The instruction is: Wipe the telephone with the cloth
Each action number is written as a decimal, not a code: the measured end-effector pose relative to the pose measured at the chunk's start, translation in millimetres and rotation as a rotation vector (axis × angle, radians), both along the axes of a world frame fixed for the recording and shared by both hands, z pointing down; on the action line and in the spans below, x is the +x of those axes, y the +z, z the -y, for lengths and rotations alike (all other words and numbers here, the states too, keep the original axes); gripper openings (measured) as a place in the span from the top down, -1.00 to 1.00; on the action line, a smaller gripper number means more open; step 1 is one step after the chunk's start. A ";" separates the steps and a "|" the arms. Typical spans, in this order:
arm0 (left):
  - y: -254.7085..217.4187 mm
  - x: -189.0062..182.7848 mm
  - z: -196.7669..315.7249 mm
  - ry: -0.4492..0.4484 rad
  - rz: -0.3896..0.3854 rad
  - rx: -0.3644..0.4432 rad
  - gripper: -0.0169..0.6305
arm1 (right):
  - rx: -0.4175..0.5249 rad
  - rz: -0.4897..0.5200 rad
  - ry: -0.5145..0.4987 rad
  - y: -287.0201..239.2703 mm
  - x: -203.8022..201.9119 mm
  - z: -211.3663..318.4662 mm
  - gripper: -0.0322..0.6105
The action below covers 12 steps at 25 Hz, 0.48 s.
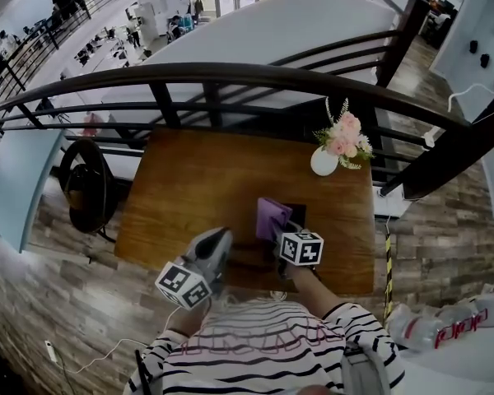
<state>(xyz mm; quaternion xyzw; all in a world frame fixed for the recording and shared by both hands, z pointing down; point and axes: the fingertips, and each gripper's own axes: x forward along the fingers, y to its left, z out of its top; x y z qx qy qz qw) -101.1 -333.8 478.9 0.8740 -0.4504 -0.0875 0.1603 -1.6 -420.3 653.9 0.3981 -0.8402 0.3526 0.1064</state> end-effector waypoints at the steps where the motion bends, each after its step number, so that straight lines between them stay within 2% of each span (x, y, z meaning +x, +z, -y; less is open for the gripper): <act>1: 0.8 1.2 0.8 0.000 -0.001 -0.003 0.95 | -0.002 -0.009 0.008 2.3 4.5 2.5 0.79; 12: 6.2 29.3 8.8 0.068 -0.017 -0.005 0.94 | -0.036 -0.103 0.155 21.1 87.6 13.3 0.79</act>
